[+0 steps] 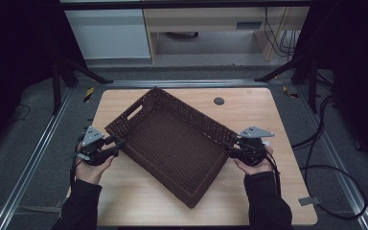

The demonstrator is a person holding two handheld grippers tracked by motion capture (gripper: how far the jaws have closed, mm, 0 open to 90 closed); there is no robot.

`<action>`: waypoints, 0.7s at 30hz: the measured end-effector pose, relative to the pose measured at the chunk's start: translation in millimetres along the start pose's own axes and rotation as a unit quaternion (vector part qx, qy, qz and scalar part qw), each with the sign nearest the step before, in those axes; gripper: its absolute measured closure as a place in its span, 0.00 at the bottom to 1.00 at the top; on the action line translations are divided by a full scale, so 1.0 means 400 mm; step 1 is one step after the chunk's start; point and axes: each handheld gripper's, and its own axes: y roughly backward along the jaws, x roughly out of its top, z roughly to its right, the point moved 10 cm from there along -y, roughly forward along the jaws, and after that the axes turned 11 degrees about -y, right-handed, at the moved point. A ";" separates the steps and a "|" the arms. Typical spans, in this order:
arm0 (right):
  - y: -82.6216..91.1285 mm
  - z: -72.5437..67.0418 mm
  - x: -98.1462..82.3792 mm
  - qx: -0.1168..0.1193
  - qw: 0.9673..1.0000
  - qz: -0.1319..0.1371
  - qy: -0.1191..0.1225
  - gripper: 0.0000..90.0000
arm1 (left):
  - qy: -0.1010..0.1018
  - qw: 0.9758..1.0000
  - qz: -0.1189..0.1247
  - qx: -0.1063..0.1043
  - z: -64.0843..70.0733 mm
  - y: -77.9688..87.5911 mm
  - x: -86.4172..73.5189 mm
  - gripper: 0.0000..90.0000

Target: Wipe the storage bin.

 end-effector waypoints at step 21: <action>-0.006 0.039 0.014 -0.018 0.999 0.014 0.029 0.86 | 0.001 1.000 0.006 -0.004 0.009 -0.018 0.016 0.54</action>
